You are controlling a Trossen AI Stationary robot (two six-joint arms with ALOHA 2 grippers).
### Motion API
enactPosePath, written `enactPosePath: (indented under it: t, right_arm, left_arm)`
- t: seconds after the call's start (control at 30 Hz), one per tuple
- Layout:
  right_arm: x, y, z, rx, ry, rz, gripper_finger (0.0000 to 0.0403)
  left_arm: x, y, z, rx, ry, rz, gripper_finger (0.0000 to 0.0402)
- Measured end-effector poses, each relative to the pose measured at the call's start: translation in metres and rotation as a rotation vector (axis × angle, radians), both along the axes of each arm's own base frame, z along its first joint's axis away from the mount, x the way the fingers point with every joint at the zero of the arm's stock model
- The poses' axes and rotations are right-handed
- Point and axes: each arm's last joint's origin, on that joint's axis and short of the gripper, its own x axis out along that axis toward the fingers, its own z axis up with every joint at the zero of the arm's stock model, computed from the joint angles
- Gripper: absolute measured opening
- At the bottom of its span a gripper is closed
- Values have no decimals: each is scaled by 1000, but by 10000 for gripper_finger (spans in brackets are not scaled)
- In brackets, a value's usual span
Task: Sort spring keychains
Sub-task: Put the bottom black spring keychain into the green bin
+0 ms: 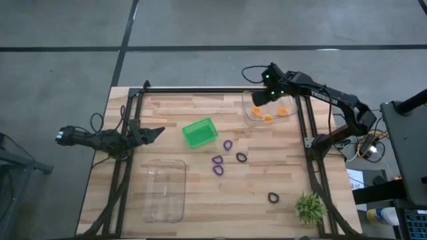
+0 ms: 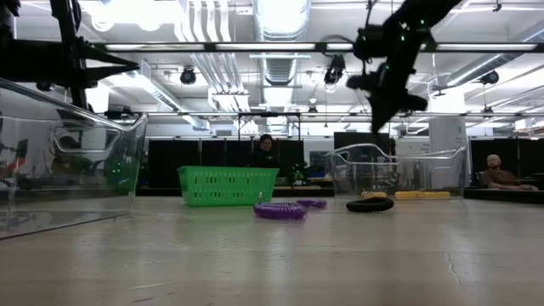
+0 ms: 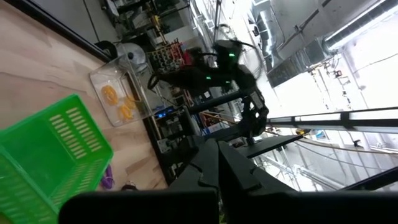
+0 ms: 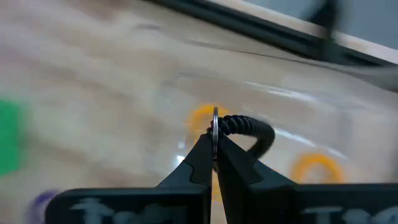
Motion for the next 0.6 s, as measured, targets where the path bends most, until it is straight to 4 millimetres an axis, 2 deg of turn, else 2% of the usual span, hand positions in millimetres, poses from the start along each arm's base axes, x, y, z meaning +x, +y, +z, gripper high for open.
enactPosePath:
  t: [0.37, 0.6]
  right_arm:
    - [55, 56, 36, -50, -180, 292, 8]
    - [93, 81, 44, -104, -316, 406, 8]
  left_arm:
    - [0, 0, -1, 3, 11, 0, 0]
    - [0, 0, -1, -1, 9, 0, 0]
